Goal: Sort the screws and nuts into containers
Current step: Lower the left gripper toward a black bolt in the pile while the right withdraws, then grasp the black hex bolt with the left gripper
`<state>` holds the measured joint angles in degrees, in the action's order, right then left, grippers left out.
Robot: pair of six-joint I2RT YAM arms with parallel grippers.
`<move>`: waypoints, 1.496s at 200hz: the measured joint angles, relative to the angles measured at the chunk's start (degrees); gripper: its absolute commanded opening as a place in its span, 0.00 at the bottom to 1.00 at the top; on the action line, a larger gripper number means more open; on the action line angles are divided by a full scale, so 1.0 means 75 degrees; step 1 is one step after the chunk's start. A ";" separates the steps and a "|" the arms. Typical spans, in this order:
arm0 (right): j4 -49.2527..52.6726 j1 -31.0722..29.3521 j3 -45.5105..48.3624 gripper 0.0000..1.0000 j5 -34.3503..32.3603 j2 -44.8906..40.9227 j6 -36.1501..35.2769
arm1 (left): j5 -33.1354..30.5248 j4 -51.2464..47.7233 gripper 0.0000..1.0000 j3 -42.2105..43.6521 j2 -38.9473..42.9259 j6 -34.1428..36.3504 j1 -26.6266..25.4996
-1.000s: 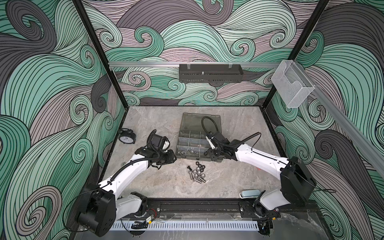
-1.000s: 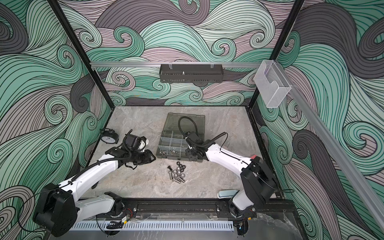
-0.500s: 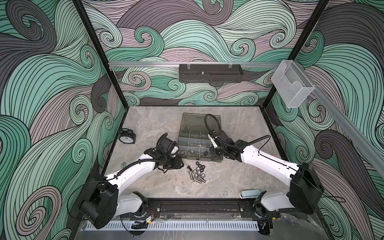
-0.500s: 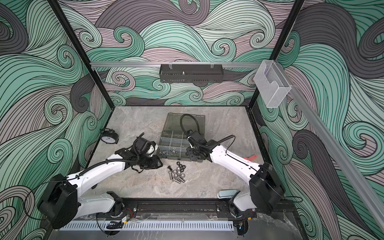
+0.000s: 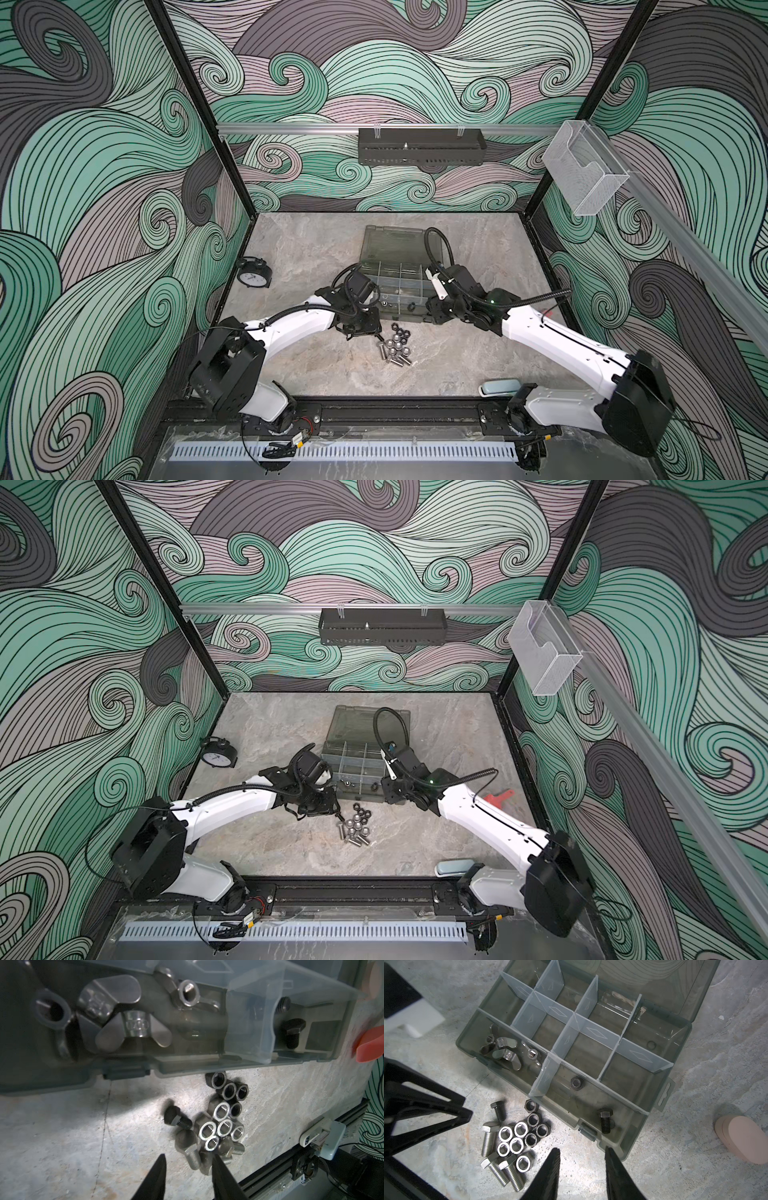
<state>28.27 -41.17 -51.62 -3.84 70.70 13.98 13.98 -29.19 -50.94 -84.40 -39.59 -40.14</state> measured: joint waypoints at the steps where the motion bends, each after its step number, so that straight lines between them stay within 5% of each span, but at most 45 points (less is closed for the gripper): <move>1: -0.0006 0.0000 0.0009 0.39 0.0000 -0.0023 0.0000 | -0.0009 0.0003 0.40 -0.0006 -0.0009 -0.0009 -0.0015; 96: -0.0041 0.0006 0.0851 0.42 0.0058 -0.1492 -0.0114 | -0.1040 0.0125 0.40 -0.0108 -0.0758 -0.1102 -0.1125; 224: 0.0038 0.0125 0.1029 0.43 0.0119 -0.1387 -0.0119 | -0.1816 0.0099 0.39 -0.0801 -0.1909 -0.1323 -0.1145; 299: 0.0035 0.0309 0.1008 0.43 0.0117 -0.1271 -0.0189 | -0.2011 -0.0038 0.17 -0.1011 -0.2139 -0.1014 -0.1145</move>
<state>28.53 -38.85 -44.05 -2.96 61.17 12.56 -1.10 -29.47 -58.52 -100.44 -47.20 -48.73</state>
